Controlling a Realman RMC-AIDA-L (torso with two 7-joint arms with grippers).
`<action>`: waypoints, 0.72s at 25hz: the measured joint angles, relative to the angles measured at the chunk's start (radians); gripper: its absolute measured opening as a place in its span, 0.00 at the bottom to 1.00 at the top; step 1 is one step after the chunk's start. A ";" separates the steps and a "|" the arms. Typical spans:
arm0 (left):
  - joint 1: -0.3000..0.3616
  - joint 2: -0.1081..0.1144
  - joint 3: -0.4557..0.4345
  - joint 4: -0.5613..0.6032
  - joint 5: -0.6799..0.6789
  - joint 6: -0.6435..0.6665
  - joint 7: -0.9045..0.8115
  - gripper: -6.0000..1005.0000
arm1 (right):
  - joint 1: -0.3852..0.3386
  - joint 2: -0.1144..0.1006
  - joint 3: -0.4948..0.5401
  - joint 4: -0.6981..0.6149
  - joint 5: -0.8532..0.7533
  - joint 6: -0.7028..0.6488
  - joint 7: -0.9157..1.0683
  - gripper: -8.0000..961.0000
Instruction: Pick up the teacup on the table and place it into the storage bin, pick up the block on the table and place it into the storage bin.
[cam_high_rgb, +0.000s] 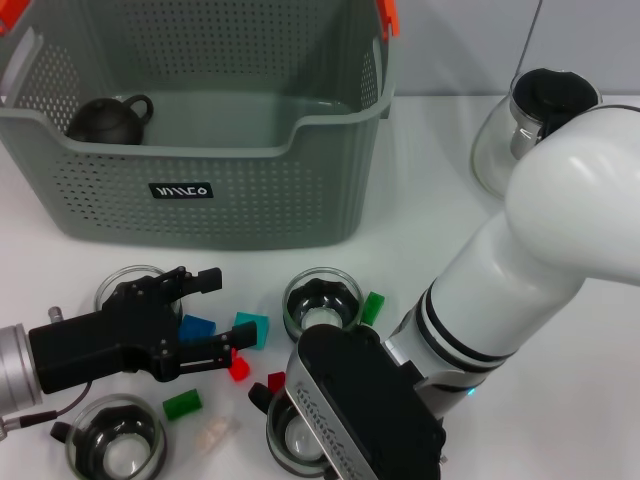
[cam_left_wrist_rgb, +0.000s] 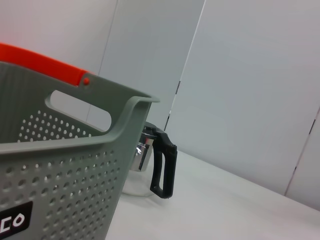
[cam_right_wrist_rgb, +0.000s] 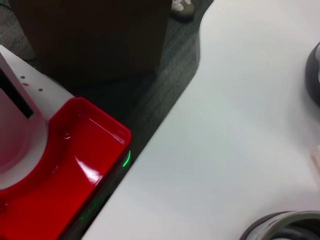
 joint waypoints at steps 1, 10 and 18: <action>0.000 0.000 0.000 0.000 0.000 0.000 0.000 0.89 | -0.002 -0.001 0.001 -0.007 0.000 -0.005 0.005 0.21; 0.007 -0.002 0.000 0.000 0.000 0.011 0.000 0.89 | -0.052 -0.010 0.047 -0.093 -0.007 -0.076 0.051 0.07; 0.016 0.000 0.000 0.007 0.000 0.011 0.000 0.89 | -0.127 -0.010 0.259 -0.189 -0.019 -0.285 0.056 0.07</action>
